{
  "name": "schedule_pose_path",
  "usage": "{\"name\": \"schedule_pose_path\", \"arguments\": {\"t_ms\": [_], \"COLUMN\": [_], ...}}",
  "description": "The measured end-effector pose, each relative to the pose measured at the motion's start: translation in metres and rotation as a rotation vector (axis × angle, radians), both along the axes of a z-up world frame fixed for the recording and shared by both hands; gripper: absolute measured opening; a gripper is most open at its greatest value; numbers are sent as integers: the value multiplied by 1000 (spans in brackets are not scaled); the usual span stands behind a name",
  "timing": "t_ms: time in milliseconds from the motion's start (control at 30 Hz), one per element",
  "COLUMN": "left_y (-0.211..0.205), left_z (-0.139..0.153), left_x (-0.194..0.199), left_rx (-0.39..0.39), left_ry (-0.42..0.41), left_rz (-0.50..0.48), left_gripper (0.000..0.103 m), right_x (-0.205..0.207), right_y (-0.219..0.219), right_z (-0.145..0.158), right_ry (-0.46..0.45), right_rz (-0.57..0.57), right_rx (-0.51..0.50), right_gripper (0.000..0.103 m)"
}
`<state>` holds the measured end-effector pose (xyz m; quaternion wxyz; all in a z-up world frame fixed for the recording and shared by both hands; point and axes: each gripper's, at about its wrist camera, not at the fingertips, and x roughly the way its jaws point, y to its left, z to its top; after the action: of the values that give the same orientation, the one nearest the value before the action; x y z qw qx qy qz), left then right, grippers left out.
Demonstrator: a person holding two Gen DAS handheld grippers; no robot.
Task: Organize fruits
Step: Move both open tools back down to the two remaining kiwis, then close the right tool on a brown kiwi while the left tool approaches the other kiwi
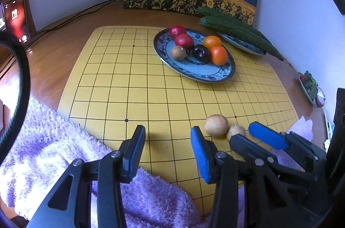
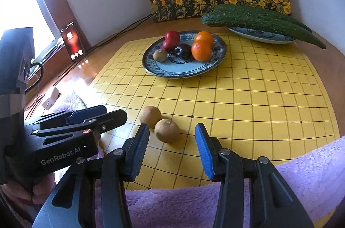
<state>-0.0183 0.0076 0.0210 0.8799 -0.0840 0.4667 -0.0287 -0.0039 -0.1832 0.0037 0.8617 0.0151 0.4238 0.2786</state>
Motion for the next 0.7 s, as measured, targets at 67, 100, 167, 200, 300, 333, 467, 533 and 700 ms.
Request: {"name": "schedule_pose_path", "arguments": {"t_ms": [67,100,167,200,300,333,467,533,700], "left_y": [0,0,0,0,-1,-2,-2,-3,-9], "left_z": [-1,-2,-2,-2,-2,-2,-2,-1,4], "left_x": [0,0,0,0,0,0,0,0,-1], "left_rx": [1,2,6,6,11,14,18,21,23], "left_ry": [5,6,5,4,6,8,11,9,-3], "left_rz": [2,2,0,-1,0,0,1,-2,-18], "left_gripper": [46,46,46,46,46,46,46,46,46], "right_x": [0,0,1,1,4,4,6,6,3], "right_y": [1,2,2,2,0,-1,-1,0,-6], "right_z": [-1,-2,-4,-5,-5,-6,-7,-6,0], "right_ry": [1,3,7,12,21,25,41,39,14], "right_rz": [4,5,7,8,9,9,13,16,13], "right_rx": [4,6,8,11,32,35,42,40,43], "right_gripper": [45,44,42,40,37,37,27,27,27]}}
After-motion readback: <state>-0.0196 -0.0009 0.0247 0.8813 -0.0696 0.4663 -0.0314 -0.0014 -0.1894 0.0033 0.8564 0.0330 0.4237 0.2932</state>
